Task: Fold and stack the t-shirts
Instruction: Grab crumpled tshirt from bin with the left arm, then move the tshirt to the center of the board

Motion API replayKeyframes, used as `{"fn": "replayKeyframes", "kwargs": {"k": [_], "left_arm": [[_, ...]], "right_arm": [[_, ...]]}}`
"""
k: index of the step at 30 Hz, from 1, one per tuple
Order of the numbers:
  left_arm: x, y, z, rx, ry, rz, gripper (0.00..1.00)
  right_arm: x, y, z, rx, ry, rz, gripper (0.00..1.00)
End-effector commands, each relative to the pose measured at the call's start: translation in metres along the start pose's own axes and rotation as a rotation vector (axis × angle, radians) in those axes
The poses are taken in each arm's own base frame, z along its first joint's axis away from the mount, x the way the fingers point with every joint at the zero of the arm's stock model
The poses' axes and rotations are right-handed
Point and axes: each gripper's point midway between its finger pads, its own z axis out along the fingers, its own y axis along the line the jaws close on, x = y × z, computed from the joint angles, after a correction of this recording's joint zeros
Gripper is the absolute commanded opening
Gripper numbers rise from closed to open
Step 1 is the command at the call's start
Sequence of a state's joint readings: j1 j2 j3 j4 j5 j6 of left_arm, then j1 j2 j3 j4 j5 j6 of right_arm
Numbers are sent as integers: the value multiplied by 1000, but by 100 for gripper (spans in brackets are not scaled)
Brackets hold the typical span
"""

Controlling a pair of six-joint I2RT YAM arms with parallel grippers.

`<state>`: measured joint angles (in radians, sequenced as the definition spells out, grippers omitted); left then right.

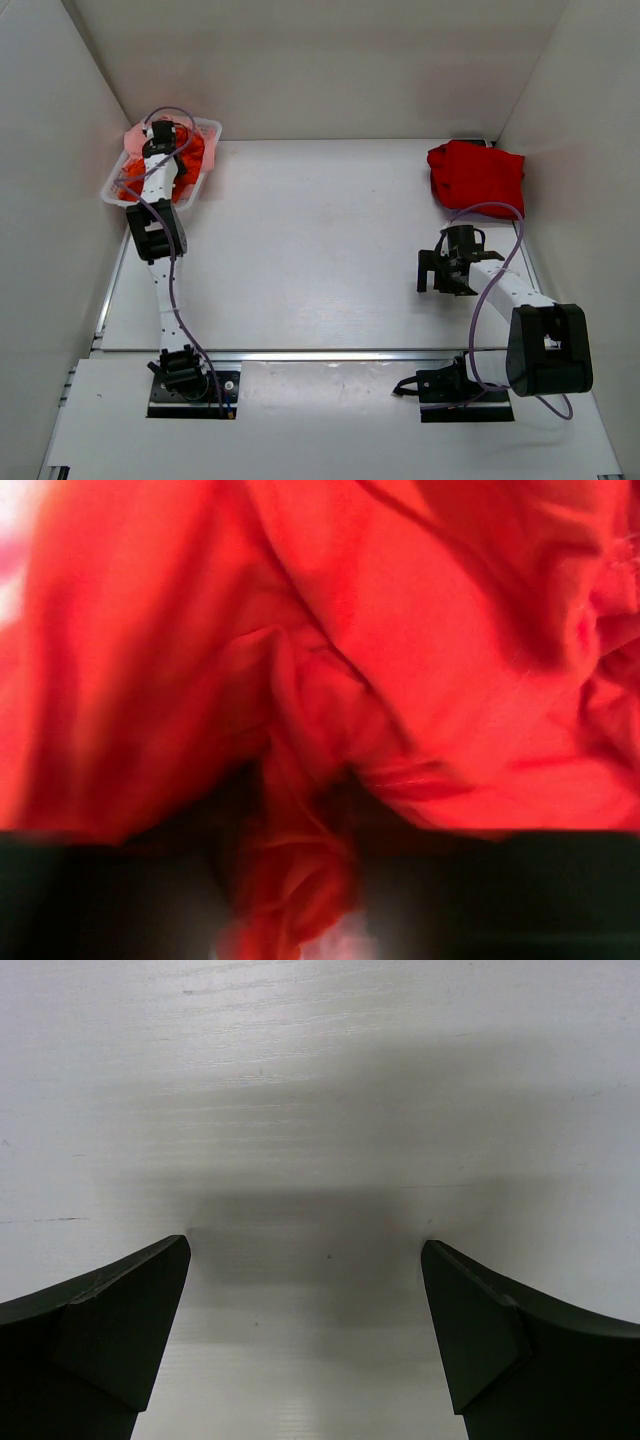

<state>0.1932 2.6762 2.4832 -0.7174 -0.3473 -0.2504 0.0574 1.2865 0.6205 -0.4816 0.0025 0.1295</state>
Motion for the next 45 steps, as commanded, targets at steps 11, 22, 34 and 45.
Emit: {"fn": "replayKeyframes", "kwargs": {"k": [11, 22, 34, 45], "left_arm": [[-140, 6, -207, -51, -358, -95, 0], [-121, -47, -469, 694, -508, -125, 0], [183, -120, -425, 1057, 137, 49, 55], [231, -84, -384, 928, 178, 18, 78]], "right_arm": [[1, 5, 1, -23, 1, 0, 100], [-5, 1, -4, -45, -46, 29, 99], [-28, 12, -20, -117, -193, 27, 99], [-66, 77, -55, -356, -378, -9, 99]]}}
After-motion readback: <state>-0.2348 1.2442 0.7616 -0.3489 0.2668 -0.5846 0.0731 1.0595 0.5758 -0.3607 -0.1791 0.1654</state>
